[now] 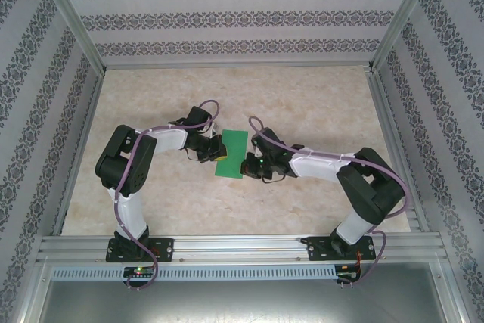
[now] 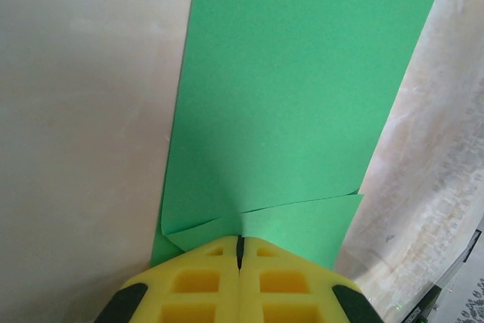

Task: Fold a paper plane with a square sheet of paper (pick it up from the middle)
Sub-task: Fold the triangle a second time at the center of the table.

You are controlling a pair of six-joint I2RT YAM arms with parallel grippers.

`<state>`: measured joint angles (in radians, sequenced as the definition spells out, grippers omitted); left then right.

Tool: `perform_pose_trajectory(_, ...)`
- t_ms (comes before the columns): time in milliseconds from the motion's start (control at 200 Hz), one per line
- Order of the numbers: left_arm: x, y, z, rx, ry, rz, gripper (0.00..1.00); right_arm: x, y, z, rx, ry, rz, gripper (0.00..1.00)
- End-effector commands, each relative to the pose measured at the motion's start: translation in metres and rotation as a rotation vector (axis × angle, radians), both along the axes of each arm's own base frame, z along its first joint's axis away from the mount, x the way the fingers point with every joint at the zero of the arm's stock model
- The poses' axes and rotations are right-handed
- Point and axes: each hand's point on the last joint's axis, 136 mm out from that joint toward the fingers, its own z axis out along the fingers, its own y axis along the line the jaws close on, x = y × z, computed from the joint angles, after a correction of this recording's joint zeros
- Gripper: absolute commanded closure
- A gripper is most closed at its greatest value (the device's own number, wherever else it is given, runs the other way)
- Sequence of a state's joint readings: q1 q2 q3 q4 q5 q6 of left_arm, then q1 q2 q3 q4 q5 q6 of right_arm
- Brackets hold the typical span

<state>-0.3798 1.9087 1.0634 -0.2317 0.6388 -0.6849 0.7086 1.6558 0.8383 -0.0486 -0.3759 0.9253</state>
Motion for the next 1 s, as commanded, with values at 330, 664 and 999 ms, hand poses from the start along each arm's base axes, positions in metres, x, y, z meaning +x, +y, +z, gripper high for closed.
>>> perform_pose_trajectory(330,0.000,-0.010,0.021,-0.031,-0.134,-0.090,1.00,0.005,0.004,-0.048,-0.064,0.080,-0.007,1.00)
perform_pose_trajectory(664,-0.014,-0.023,0.029,-0.073,-0.223,-0.136,0.94,-0.003,-0.005,-0.062,-0.113,0.126,-0.007,1.00)
perform_pose_trajectory(999,-0.004,-0.007,-0.004,0.089,-0.278,-0.130,0.90,-0.008,-0.006,-0.063,-0.127,0.149,0.011,1.00)
